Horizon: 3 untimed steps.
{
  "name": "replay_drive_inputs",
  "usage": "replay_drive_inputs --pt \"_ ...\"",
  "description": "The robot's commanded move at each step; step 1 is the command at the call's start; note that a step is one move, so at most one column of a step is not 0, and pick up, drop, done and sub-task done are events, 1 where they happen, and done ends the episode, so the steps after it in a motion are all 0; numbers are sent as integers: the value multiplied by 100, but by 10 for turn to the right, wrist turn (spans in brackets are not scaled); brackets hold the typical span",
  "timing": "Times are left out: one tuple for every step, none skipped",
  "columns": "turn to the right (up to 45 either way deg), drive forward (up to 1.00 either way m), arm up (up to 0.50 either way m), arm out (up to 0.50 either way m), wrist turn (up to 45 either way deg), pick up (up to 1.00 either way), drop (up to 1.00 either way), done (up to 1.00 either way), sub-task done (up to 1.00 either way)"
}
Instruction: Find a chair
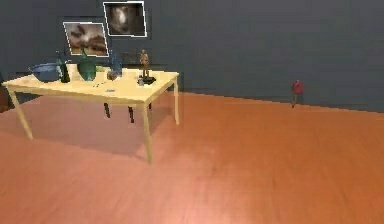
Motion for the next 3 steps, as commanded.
replay_drive_inputs --pt "60 0 0 0 0 0 0 0 0" --pt "30 0 0 0 0 0 0 0 0" --pt "0 100 0 0 0 0 0 0 0"
